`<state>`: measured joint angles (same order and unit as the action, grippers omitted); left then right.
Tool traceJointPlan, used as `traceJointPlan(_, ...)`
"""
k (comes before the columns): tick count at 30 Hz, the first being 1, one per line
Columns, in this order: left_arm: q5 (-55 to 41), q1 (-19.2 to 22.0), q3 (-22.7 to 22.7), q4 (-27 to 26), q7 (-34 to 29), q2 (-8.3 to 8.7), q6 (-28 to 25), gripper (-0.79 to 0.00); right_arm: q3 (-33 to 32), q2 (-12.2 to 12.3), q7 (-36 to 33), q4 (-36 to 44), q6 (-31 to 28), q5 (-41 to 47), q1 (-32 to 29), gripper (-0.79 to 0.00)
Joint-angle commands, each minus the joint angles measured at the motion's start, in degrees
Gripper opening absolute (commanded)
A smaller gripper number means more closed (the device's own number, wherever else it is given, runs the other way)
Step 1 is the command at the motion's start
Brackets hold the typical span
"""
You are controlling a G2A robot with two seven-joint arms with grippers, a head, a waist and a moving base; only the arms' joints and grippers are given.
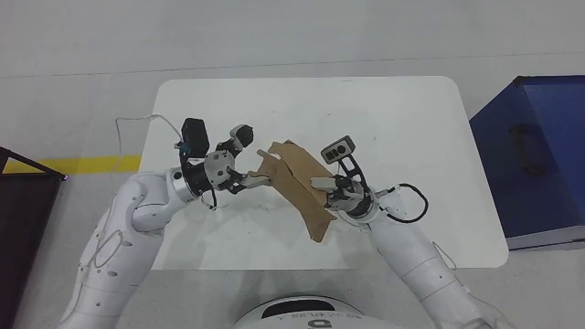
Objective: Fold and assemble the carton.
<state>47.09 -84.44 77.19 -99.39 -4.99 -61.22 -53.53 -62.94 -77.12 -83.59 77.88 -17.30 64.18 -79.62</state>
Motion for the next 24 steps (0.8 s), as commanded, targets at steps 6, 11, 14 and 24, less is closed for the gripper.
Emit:
traceJointPlan(6, -0.8, 0.2, 3.9, 0.5, 3.5, 0.11, 5.3, 0.000, -0.1, -0.1, -0.6, 0.2, 0.8, 1.4, -0.2, -0.785)
traceJointPlan(11, -2.2, -1.2, 6.5, 0.7, 6.5, 0.17, 7.5, 0.000, 0.2, -0.3, -2.4, 0.1, 2.4, 4.4, -0.1, -0.785)
traceJointPlan(14, -1.2, -2.3, 5.9, -1.5, 6.9, 0.10, 7.5, 0.000, 0.8, -0.6, -3.4, -0.6, 3.3, 6.1, 0.4, -0.785)
traceJointPlan(24, 8.7, -4.1, 0.9, -8.6, 10.4, -1.10, 20.8, 0.000, 3.5, -2.1, -4.4, -6.3, 2.0, 10.6, 2.7, -0.785)
